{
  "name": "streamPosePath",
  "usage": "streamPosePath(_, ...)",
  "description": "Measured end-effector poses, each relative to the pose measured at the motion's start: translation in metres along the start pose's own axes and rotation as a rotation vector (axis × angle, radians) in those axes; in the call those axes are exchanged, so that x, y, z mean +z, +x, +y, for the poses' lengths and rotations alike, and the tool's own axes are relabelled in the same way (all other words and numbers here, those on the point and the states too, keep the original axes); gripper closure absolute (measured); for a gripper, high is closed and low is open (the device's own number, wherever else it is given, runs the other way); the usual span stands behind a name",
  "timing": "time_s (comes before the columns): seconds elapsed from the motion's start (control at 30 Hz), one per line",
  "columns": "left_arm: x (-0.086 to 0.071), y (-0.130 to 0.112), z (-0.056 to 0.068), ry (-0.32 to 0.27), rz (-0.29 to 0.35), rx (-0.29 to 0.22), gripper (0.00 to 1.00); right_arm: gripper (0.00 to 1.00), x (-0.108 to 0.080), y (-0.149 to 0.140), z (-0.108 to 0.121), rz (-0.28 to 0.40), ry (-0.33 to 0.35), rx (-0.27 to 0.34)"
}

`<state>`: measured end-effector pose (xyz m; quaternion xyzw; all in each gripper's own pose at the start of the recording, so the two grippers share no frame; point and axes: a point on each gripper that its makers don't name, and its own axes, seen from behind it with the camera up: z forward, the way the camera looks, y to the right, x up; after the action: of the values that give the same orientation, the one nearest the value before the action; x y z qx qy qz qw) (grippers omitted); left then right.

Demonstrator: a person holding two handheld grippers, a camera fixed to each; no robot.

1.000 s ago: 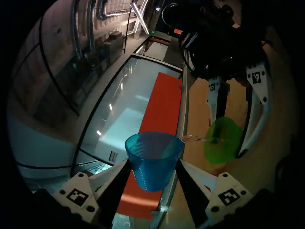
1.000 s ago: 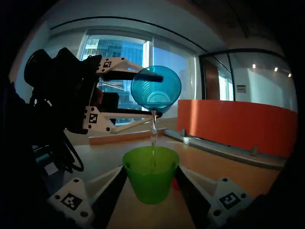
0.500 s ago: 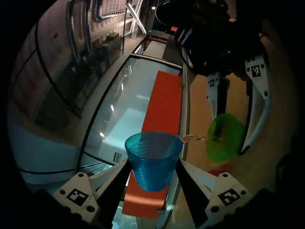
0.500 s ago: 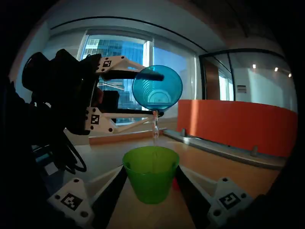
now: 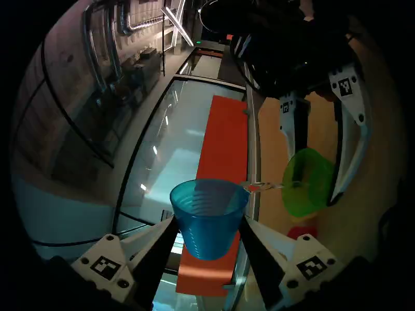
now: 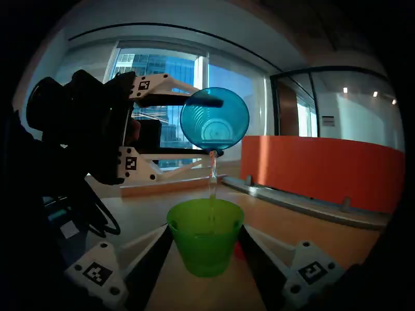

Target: Pour water

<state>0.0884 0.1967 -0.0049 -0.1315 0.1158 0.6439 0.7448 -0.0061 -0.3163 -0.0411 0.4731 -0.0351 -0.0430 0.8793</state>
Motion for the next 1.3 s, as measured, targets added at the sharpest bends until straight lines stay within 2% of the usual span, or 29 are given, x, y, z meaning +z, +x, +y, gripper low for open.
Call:
streamPosePath(1.1,0.001,0.019,-0.009,0.029,0.013,0.168,0.20,0.13,-0.001,0.002,0.008,0.013,-0.011,0.004)
streamPosePath(1.3,0.002,0.020,-0.006,0.029,0.015,0.180,0.20,0.13,-0.001,0.003,0.008,0.012,-0.009,0.002)
